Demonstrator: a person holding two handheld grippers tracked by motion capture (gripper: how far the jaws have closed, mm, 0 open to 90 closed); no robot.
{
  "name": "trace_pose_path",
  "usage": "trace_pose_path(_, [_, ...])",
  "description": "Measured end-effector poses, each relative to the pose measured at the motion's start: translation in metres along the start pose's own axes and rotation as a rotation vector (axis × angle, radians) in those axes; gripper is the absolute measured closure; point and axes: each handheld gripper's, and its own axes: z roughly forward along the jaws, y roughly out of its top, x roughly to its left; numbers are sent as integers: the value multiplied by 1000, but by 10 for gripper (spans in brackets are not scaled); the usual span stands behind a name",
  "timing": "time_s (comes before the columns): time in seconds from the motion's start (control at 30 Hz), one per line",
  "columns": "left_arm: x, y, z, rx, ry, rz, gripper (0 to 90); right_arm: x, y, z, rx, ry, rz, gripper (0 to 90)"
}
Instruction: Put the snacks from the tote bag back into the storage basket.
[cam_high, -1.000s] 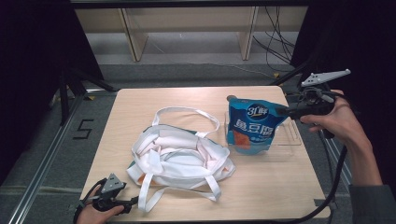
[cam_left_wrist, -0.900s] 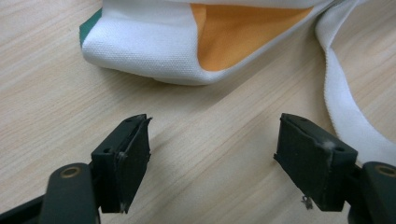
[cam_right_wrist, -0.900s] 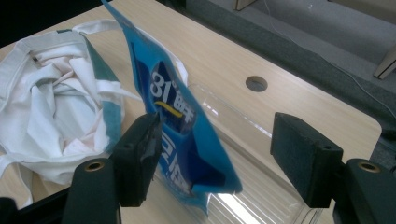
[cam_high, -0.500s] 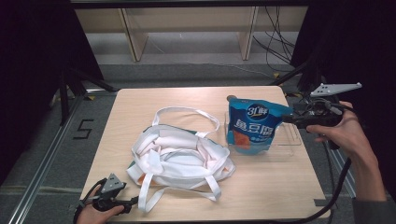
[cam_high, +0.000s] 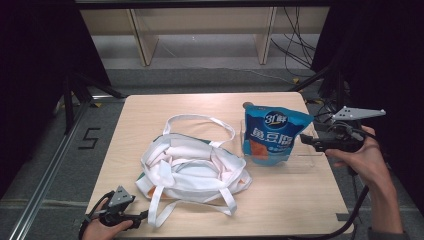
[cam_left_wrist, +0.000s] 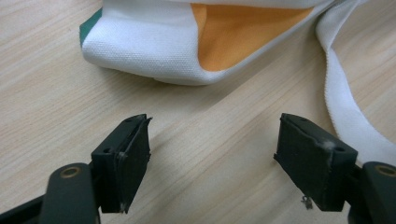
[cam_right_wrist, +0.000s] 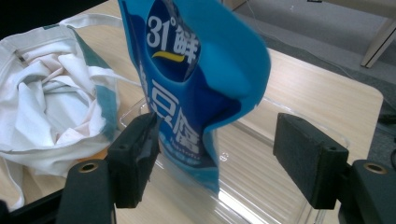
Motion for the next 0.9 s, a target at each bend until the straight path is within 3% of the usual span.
trace_pose_path(0.13, [-1, -1, 2, -19, 14, -22, 251, 4, -9, 3, -16, -9, 3, 315])
trace_pose_path(0.23, [0, 0, -2, 4, 7, 22, 251, 8, -14, 7, 8, 1, -3, 297])
trace_pose_path(0.3, [0, 0, -2, 0, 9, 19, 251, 10, -17, 8, -36, 12, 13, 298])
trace_pose_path(0.33, [0, 0, -2, 1, 9, 18, 251, 9, -18, 7, -6, 19, 3, 297])
trace_pose_path(0.4, [-1, 0, -1, -6, 7, -1, 251, 11, -21, 9, -7, 6, 3, 297])
trace_pose_path(0.43, [0, 0, -2, 10, 9, 17, 251, 11, -23, 9, 4, 11, 12, 297])
trace_pose_path(0.53, [0, 0, -1, 2, 4, 4, 251, 11, -30, 14, 11, 10, 15, 297])
trace_pose_path(0.67, [0, 1, -1, -1, 16, 23, 251, 12, -36, 16, 22, 16, 18, 293])
trace_pose_path(0.7, [0, 1, -2, 4, 16, 26, 251, 13, -40, 17, 9, 40, 14, 294])
trace_pose_path(0.77, [0, 1, -2, 5, 16, 25, 251, 13, -42, 19, -10, 38, 22, 293])
trace_pose_path(0.9, [0, 1, 0, -1, 12, -1, 251, 13, -48, 22, 4, 31, 47, 288])
